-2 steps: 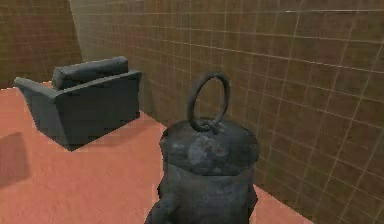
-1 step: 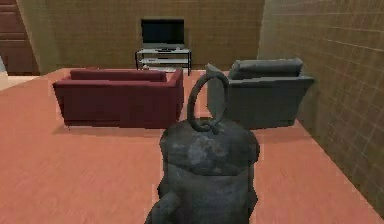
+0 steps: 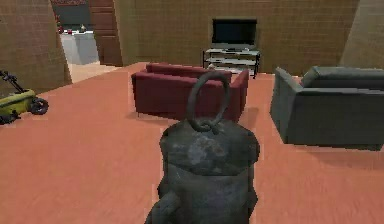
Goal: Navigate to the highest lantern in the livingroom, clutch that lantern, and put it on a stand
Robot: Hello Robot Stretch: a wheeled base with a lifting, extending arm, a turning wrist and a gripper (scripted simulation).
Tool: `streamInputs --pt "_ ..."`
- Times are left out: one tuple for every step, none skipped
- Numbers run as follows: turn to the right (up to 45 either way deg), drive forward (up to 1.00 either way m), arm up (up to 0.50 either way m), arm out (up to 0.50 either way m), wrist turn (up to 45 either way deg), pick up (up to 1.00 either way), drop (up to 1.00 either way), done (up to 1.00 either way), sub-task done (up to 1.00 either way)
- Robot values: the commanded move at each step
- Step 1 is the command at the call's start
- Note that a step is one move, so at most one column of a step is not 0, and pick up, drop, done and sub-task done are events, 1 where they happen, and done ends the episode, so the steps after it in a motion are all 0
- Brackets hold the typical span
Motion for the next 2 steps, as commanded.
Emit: streamInputs --pt "0.0 0.7 0.0 0.0 0.0 0.0 0.0 0.0 0.0" --pt "-42.0 0.0 0.0 0.0 0.0 0.0 0.0 0.0 0.0"
